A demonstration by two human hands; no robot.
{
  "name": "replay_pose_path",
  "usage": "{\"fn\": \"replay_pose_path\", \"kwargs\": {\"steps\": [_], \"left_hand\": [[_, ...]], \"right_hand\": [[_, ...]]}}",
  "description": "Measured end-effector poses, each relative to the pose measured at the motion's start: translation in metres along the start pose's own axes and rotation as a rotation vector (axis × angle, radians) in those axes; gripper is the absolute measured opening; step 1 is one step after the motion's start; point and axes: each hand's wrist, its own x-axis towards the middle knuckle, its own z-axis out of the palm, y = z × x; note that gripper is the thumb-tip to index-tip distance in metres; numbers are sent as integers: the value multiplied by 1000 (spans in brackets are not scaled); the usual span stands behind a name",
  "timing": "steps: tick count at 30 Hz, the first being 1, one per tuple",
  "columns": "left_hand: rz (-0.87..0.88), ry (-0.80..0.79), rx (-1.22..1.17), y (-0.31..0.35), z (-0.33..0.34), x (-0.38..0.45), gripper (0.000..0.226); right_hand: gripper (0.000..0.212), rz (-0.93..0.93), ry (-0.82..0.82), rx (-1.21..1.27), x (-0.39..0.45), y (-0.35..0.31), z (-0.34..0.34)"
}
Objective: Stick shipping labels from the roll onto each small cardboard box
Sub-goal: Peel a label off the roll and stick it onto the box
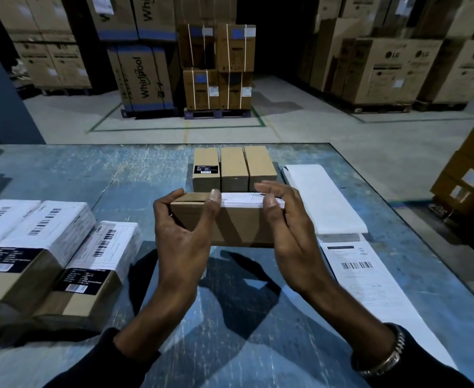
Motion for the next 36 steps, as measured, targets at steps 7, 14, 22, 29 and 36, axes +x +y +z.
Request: {"fn": "replay_pose_path", "kwargs": {"steps": [7,14,22,29,36], "left_hand": [[54,16,-114,7,0,3,57],[174,73,-198,15,-4,10,62],[265,58,-152,7,-10,13,66],[394,63,-70,6,-14,12,63],[355,19,-101,5,-13,11,56]], "right_hand": [[49,59,-87,217,13,-9,-13],[49,251,6,234,12,-18,-9],[28,464,3,220,8,-19,-4],[48,515,-48,281,8,-21,-2],[28,532,-93,408,9,-25,-6]]}}
